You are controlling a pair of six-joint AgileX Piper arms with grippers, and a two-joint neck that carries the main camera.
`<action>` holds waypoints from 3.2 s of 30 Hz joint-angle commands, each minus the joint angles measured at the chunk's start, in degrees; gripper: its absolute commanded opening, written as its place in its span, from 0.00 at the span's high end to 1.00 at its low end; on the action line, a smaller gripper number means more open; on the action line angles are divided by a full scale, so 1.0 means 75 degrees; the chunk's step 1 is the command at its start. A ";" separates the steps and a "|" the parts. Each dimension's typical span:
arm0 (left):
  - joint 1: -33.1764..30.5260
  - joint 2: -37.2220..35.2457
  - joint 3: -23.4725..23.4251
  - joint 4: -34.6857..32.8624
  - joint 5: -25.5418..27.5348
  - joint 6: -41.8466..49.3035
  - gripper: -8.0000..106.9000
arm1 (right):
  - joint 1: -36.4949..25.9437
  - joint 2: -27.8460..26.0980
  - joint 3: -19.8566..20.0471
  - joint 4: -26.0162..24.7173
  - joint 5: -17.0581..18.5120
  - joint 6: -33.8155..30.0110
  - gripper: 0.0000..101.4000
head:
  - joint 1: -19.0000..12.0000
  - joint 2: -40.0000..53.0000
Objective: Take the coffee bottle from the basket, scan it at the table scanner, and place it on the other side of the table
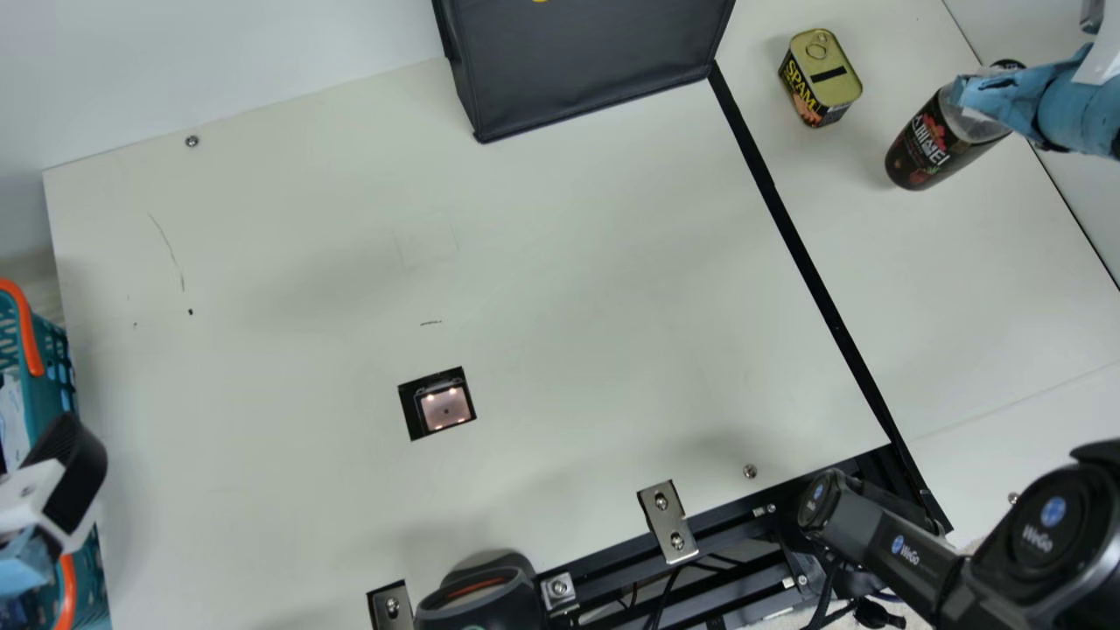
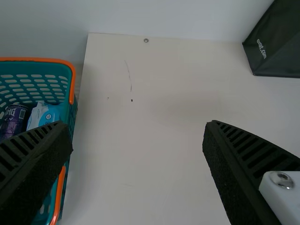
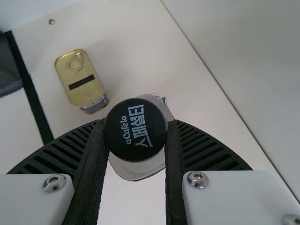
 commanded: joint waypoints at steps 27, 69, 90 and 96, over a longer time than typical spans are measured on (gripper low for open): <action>0.0000 0.0000 0.0000 0.0000 0.0000 0.0000 0.15 | -0.0218 0.2089 -0.1591 -0.0157 -0.0233 0.0021 0.90 | -0.0221 -0.0018; 0.0000 0.0000 0.0000 0.0000 0.0000 0.0000 0.15 | 0.0554 -0.1113 0.0032 -0.0321 0.0495 0.0241 0.06 | -0.0221 -0.0018; 0.0667 -0.0085 -0.1299 0.0380 0.1216 0.0588 0.15 | 0.2982 -0.3017 0.0205 -0.1530 0.1862 0.1835 0.06 | -0.0221 0.2298; 0.0667 -0.0085 -0.1324 0.0365 0.1232 0.0588 0.15 | 0.3783 -0.3442 0.0077 -0.1855 0.2256 0.2265 0.06 | -0.0221 0.2649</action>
